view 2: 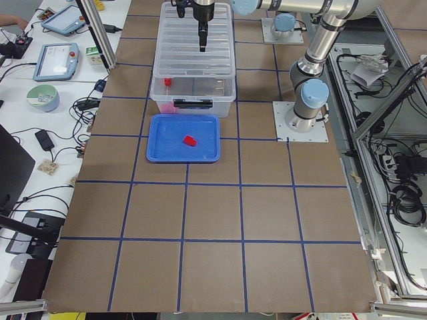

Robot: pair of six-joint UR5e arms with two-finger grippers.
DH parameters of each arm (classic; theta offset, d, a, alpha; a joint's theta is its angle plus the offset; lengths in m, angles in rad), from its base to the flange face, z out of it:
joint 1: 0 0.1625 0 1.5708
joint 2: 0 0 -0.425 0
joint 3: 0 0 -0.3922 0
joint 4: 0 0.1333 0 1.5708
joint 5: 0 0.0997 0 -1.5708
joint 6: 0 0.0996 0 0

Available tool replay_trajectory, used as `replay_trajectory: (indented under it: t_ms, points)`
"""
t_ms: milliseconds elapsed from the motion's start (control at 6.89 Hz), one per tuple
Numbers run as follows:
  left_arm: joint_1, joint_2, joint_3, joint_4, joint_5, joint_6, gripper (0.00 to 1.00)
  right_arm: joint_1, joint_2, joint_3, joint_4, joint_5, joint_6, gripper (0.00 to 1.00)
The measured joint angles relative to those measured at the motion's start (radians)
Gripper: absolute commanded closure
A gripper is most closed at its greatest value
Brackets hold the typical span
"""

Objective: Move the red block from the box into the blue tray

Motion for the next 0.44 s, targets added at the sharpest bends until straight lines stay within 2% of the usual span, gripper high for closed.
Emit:
replay_trajectory:
  t_ms: [435]
  points:
    - [-0.001,0.001,-0.001,0.002,0.003,0.003,0.00,0.107,0.000,-0.001,-0.014,0.002,0.135,0.01]
